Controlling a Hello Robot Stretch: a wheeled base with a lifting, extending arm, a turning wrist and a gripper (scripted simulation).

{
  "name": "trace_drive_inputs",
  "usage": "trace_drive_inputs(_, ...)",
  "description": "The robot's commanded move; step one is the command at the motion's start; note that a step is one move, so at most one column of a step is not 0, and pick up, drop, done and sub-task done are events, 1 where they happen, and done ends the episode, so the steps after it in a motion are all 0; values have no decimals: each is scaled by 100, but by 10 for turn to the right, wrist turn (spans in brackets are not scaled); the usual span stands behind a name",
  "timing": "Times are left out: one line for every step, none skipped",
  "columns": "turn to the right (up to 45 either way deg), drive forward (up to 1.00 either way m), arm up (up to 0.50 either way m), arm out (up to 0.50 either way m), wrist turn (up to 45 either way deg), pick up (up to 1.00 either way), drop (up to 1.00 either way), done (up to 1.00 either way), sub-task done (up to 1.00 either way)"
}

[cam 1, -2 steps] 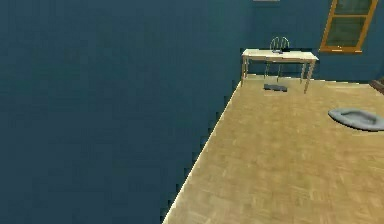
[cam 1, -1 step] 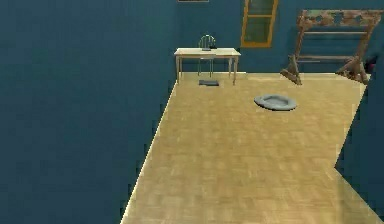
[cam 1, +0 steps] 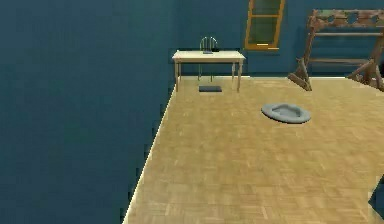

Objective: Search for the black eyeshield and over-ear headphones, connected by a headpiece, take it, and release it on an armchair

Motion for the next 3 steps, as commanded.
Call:
trace_drive_inputs(450,0,0,0,0,0,0,0,0)
trace_drive_inputs(240,0,0,0,0,0,0,0,0)
trace_drive_inputs(0,20,0,0,0,0,0,0,0)
